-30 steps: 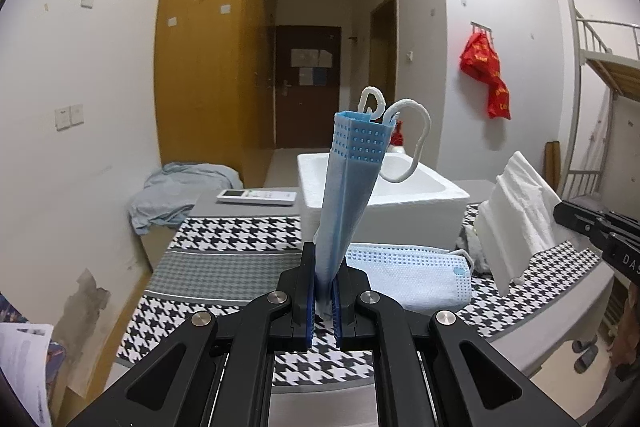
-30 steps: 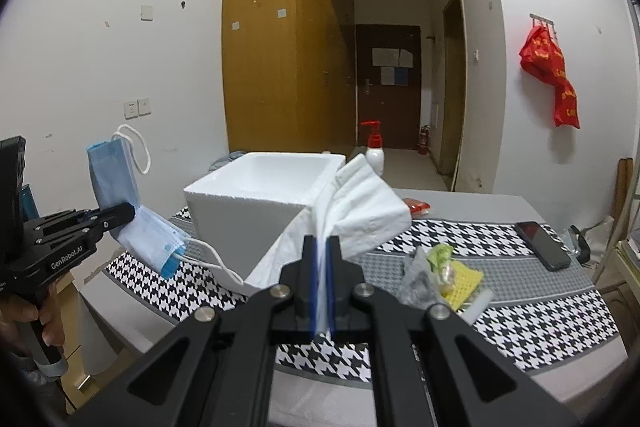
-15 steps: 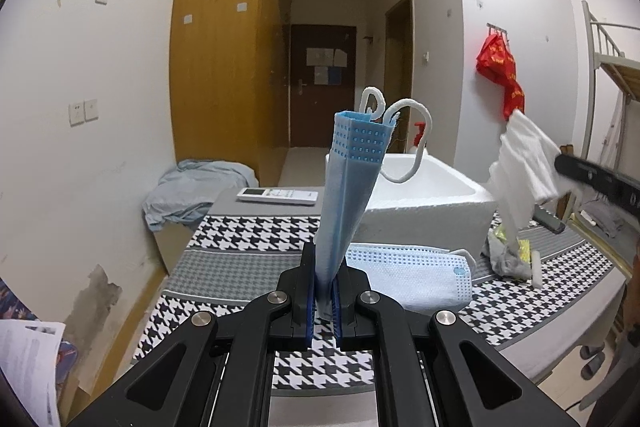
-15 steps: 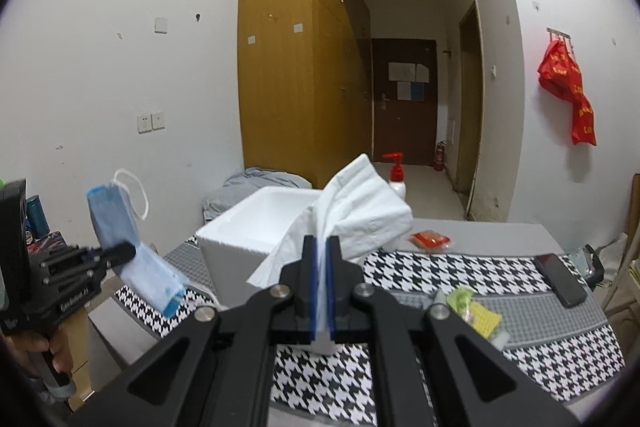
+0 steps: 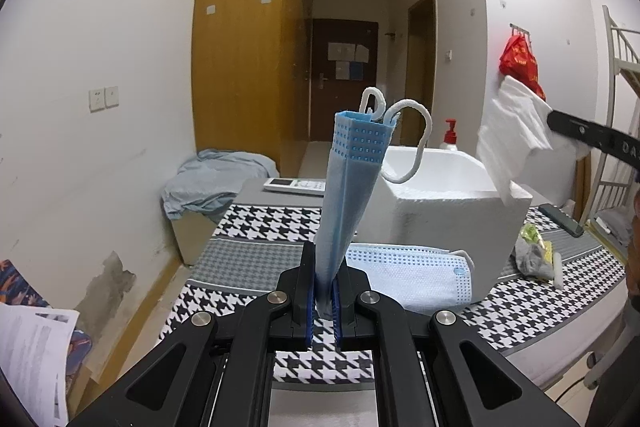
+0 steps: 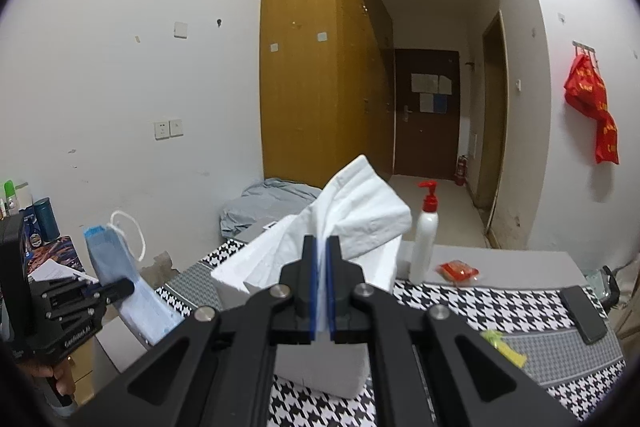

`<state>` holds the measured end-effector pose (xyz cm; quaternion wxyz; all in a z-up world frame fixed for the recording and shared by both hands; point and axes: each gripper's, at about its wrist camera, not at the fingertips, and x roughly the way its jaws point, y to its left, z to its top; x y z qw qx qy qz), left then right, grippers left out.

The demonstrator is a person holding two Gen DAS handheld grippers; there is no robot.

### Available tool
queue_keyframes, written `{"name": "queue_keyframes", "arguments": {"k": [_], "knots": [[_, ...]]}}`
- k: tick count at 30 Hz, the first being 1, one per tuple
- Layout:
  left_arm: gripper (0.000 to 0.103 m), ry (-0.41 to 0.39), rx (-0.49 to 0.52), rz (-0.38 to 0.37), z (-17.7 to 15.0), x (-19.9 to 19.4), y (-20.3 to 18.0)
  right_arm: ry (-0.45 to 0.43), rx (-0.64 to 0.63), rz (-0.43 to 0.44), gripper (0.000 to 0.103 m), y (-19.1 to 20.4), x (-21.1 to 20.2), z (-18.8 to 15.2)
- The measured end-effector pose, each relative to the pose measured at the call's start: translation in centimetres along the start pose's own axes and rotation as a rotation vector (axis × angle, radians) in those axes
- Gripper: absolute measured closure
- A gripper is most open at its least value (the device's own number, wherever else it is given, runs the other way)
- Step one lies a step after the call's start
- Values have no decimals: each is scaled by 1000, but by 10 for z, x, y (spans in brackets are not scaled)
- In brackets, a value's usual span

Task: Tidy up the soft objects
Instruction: 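Carry the white tissue over the white foam box with the right gripper, then open the right gripper to drop the tissue into the foam box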

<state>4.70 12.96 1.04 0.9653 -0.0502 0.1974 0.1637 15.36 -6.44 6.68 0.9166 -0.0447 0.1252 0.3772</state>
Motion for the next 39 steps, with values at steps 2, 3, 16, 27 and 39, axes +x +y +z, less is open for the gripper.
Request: {"name": "queue_keyframes", "arguments": {"k": [2, 3, 16, 27, 39], "knots": [[96, 0, -8, 3, -1, 0, 3, 6, -2, 5, 97, 1, 6, 2], [96, -1, -10, 5, -1, 0, 5, 11, -3, 6, 97, 3, 10, 2], [96, -11, -28, 3, -2, 1, 15, 98, 25, 26, 97, 3, 53, -1], [96, 8, -46, 22, -3, 10, 22, 177, 37, 15, 97, 5, 83, -4], [96, 13, -60, 32, -3, 14, 27, 141, 22, 18, 19, 12, 83, -3]]}}
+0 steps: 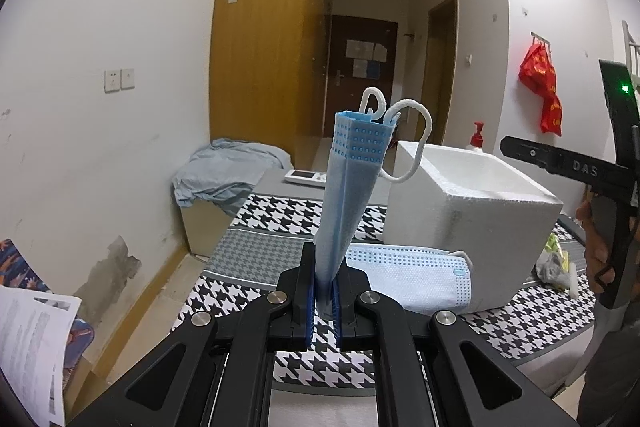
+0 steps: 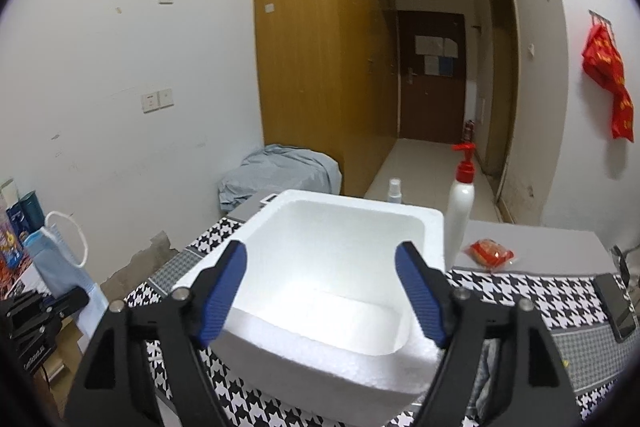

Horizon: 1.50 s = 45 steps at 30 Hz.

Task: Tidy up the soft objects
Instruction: 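Open the right gripper to drop the tissue into the foam box, then move the blue mask over the foam box and open the left gripper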

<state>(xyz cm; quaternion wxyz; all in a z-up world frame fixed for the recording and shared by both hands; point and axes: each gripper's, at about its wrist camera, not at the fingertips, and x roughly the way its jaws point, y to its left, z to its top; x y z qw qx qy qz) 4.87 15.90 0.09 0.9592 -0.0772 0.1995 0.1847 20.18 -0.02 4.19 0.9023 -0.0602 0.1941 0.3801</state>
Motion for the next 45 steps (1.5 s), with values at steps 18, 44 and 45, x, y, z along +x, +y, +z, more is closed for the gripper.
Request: {"name": "queue_keyframes", "arguments": {"k": [18, 44, 45], "knots": [[96, -10, 8, -14, 8, -2, -3, -55, -24, -6, 8, 1, -20, -3], [96, -88, 48, -104, 49, -11, -36, -110, -20, -60, 8, -18, -61, -15], [96, -92, 50, -108, 51, -11, -38, -112, -17, -63, 8, -20, -63, -16]]}}
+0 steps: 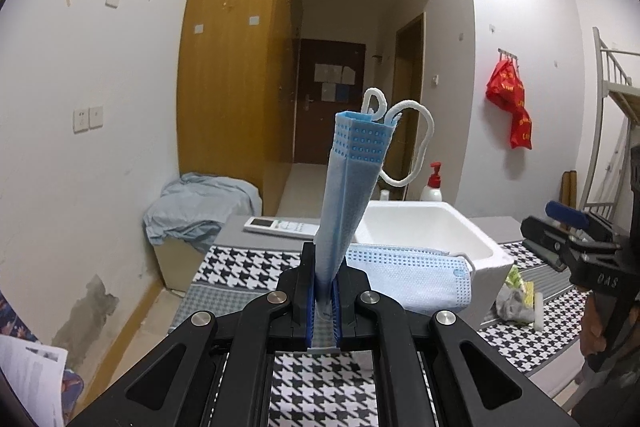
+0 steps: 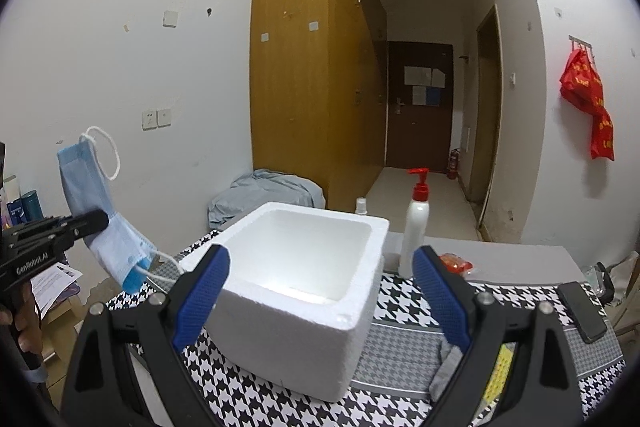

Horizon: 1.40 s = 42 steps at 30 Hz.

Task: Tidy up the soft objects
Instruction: 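Move the blue mask over the foam box and open the left gripper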

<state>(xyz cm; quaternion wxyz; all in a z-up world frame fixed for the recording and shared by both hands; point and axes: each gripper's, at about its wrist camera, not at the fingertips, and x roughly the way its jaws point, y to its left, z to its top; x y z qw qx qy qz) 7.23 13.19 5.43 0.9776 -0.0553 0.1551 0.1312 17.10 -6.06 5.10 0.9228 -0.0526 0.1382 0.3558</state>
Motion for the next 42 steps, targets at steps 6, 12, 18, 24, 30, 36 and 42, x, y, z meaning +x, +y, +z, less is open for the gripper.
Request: {"name": "queue_keyframes", "arguments": {"k": [6, 12, 18, 24, 30, 36, 42], "knots": [[96, -3, -7, -47, 8, 7, -8, -6, 12, -31, 8, -13, -11, -6], [96, 1, 20, -94, 15, 17, -24, -14, 35, -67, 8, -28, -21, -12], [96, 10, 39, -123, 21, 28, -38, -14, 64, -98, 8, -43, -29, -18], [96, 25, 42, -151, 29, 45, -50, -12, 82, -127, 8, -54, -35, -23], [96, 62, 35, -166, 27, 63, -56, -3, 95, -154, 8, -62, -42, -32], [96, 114, 48, -179, 26, 81, -67, 6, 104, -181, 8, -68, -46, -39], [96, 157, 61, -165, 27, 99, -72, 13, 113, -208, 8, -77, -49, -44]]}}
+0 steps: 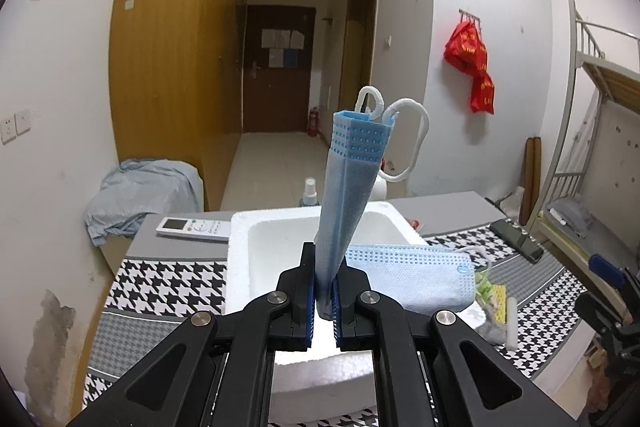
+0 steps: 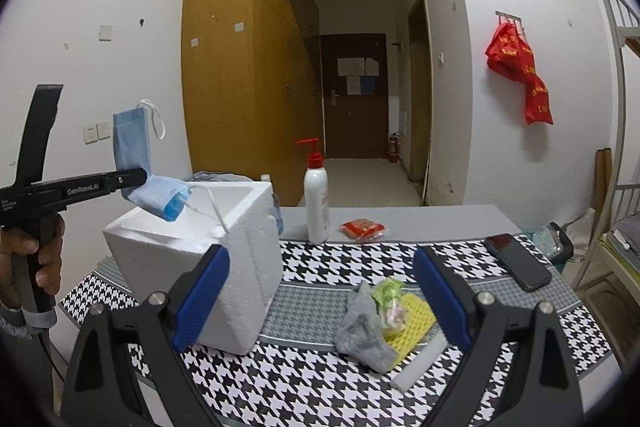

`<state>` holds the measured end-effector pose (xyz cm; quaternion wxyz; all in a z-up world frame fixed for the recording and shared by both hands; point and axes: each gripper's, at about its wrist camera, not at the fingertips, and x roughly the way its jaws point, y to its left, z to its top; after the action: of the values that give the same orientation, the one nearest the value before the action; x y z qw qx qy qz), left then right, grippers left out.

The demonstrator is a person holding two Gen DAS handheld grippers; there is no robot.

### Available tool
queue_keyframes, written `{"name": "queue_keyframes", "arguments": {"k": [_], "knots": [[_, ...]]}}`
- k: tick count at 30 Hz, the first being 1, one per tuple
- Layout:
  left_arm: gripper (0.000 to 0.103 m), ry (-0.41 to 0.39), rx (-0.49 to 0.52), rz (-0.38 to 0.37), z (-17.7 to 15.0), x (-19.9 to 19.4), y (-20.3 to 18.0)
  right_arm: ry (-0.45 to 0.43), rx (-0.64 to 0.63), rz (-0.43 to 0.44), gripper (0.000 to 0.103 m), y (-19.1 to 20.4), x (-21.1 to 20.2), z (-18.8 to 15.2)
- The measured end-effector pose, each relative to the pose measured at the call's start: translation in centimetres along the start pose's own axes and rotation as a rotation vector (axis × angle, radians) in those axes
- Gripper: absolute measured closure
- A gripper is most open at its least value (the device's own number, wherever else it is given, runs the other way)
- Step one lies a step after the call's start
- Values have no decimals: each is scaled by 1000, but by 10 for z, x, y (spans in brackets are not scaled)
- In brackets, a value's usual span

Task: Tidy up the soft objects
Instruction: 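Move the blue mask over the foam box and open the left gripper, then withdraw both grippers from the foam box back toward the table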

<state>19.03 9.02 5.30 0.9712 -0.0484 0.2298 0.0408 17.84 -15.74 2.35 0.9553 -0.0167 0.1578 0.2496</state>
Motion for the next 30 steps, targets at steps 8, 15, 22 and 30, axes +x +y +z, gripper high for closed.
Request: {"name": "queue_keyframes", "arguments": {"k": [8, 15, 22, 30], "knots": [[87, 57, -21, 22, 1, 21, 4, 6, 14, -24, 8, -9, -1, -4], [32, 40, -54, 70, 1, 22, 7, 11, 22, -35, 8, -13, -2, -6], [17, 18, -67, 22, -3, 9, 4, 11, 38, -36, 8, -16, -4, -7], [5, -52, -38, 56, -6, -18, -6, -1, 35, -38, 8, -14, -15, -9]]}}
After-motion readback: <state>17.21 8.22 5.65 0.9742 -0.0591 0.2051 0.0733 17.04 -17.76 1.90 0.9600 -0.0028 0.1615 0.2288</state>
